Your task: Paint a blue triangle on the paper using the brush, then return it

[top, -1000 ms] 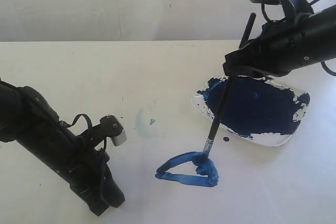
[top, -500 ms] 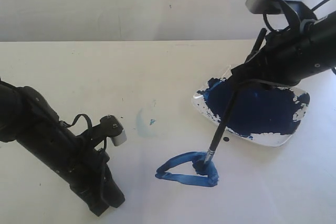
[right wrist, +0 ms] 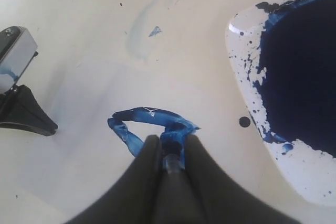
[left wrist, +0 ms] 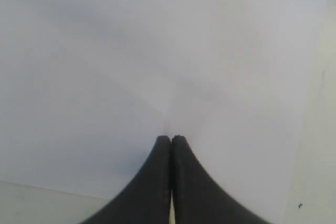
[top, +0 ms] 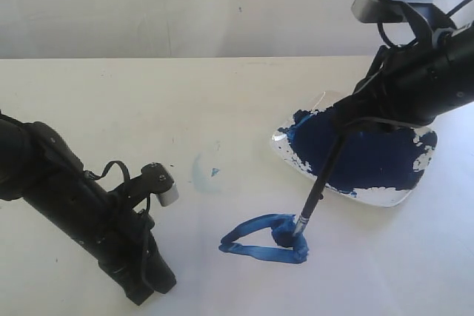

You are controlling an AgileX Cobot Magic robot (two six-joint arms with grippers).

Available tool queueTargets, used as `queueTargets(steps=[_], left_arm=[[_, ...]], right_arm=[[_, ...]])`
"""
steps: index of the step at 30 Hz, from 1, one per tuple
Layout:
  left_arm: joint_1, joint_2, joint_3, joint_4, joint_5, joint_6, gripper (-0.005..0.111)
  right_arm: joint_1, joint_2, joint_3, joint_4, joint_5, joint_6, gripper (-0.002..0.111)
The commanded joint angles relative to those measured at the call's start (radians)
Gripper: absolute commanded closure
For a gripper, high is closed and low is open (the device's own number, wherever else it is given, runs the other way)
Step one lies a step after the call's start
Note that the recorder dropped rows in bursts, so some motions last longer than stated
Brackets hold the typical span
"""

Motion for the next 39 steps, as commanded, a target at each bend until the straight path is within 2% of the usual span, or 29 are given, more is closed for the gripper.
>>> queueTargets(steps=[1, 13, 21, 28, 32, 36, 39], left_arm=[[0.001, 0.001, 0.008, -0.012, 0.027, -0.001, 0.107], [0.001, 0.001, 0.008, -0.012, 0.027, -0.001, 0.107], [0.001, 0.001, -0.001, -0.012, 0.027, -0.001, 0.107], [0.001, -0.001, -0.079, -0.005, 0.107, -0.008, 0.107], [0.001, -0.031, -0.147, 0.079, 0.198, -0.103, 0.107], [0.001, -0.091, -0.242, 0.261, 0.322, -0.270, 0.107], [0.001, -0.152, -0.289, 0.384, 0.356, -0.400, 0.107]], right_arm=[[-0.001, -0.020, -0.007, -0.019, 0.029, 0.003, 0.108], [-0.001, -0.034, -0.011, -0.026, 0.060, -0.004, 0.108], [-0.001, -0.172, -0.011, -0.043, -0.066, -0.004, 0.108], [-0.005, -0.225, -0.011, -0.123, -0.156, -0.002, 0.108], [-0.005, -0.229, -0.011, -0.172, -0.195, 0.000, 0.108], [-0.005, -0.229, -0.011, -0.187, -0.194, -0.006, 0.108], [-0.005, -0.229, -0.011, -0.187, -0.184, -0.004, 0.108]])
